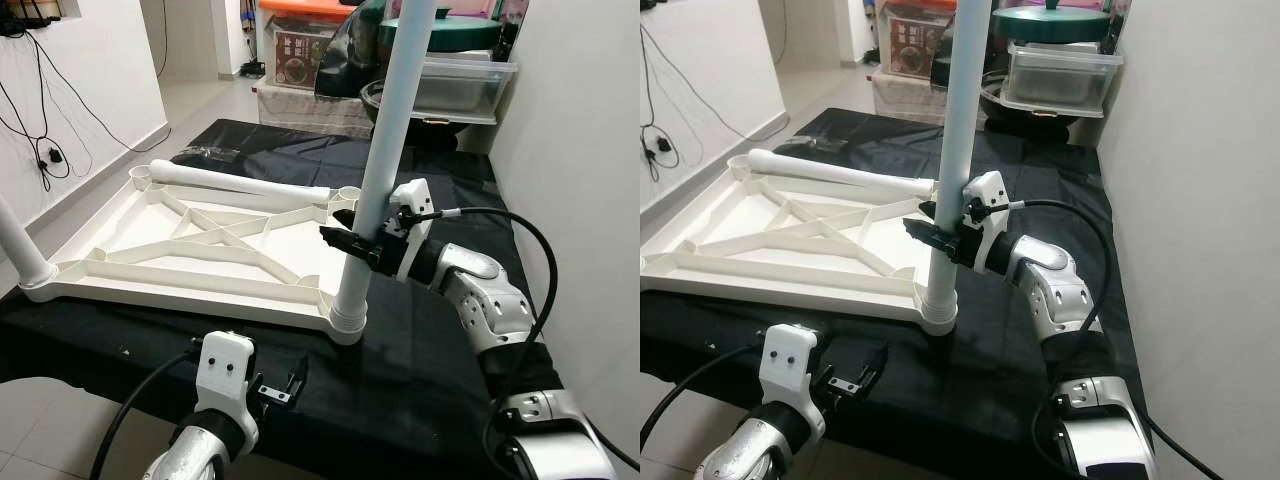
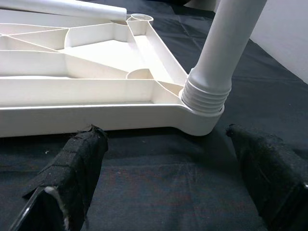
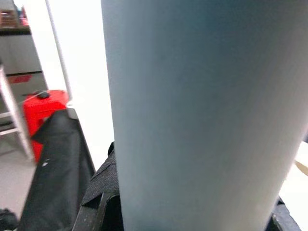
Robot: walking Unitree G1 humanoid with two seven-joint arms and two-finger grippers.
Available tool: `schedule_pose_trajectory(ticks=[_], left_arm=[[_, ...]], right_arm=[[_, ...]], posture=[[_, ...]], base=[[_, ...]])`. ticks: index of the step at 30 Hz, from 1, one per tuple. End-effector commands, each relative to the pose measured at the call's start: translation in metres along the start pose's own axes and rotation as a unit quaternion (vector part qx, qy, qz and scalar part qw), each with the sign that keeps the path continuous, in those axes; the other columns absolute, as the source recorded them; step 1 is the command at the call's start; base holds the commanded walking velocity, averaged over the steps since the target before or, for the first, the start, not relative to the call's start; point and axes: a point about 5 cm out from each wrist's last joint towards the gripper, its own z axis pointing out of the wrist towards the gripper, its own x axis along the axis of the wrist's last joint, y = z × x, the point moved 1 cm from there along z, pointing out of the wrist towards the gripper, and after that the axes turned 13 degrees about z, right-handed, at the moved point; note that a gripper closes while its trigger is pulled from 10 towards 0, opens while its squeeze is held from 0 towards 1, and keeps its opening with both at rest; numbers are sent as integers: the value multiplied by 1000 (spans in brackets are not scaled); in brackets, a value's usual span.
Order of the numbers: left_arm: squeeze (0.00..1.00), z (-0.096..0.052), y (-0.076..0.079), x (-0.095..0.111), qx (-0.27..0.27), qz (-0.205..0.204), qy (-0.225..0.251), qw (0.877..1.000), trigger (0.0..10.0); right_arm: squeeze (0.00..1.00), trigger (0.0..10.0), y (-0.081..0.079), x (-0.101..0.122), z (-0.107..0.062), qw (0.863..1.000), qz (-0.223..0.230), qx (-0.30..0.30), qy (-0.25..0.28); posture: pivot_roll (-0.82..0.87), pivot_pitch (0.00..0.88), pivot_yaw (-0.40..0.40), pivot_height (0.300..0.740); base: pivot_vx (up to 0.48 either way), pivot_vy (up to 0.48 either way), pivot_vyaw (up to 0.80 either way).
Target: Building children table
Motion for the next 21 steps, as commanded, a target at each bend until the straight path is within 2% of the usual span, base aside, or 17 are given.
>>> schedule_pose_trajectory(ticks=[1,3,5,6,7,8,9,10,12,13,15,17,19,21], left_arm=[[0,1,-1,-4,-2,2,-7,1000,10000],[0,1,-2,-4,-1,3,-7,1000,10000],[0,3,-3,-4,1,6,-5,1000,10000],[0,3,-3,-4,1,6,-5,1000,10000],[0,3,-4,-4,2,7,-4,1000,10000],[0,3,-4,-4,2,7,-4,1000,10000],[0,4,-5,-3,3,8,-3,1000,10000],[0,4,-5,-3,3,8,-3,1000,10000],[0,5,-6,-3,5,9,-3,1000,10000],[0,5,-6,-3,5,9,-3,1000,10000],[0,6,-7,-3,5,10,-2,1000,10000],[0,6,-7,-3,5,10,-2,1000,10000],[0,7,-8,-3,6,12,0,1000,10000],[0,7,-8,-3,7,12,0,1000,10000]], right_arm=[[0,10000,13,-39,-9,995,36,-71,-67],[0,10000,16,-41,-10,993,41,-94,-66],[0,10000,23,-42,-12,985,50,-157,-54],[0,10000,23,-42,-12,985,50,-157,-54],[0,10000,26,-42,-14,979,51,-194,-48],[0,10000,26,-42,-14,979,51,-194,-48],[0,10000,31,-44,-16,970,56,-232,-45],[0,10000,31,-44,-16,970,56,-232,-45],[0,10000,40,-47,-21,945,60,-318,-37],[0,10000,40,-47,-21,945,60,-318,-37],[0,10000,46,-46,-26,921,45,-387,-23],[0,10000,46,-46,-26,921,45,-387,-23],[0,10000,47,-46,-28,898,38,-438,-8],[0,10000,46,-46,-29,893,38,-449,-5]], posture=[[59,88,-43,740],[58,88,-43,740],[58,84,-45,740],[58,84,-45,740],[58,85,-44,740],[58,85,-44,740],[58,82,-43,740],[58,82,-43,740],[58,80,-44,740],[58,80,-44,740],[60,81,-45,740],[60,81,-45,740],[59,81,-43,740],[58,82,-43,740]], base=[[0,0,0],[0,0,0],[0,0,0],[0,0,0],[0,0,0],[0,0,0],[0,0,0],[0,0,0],[0,0,0],[0,0,0],[0,0,0],[0,0,0],[0,0,0],[0,0,0]])
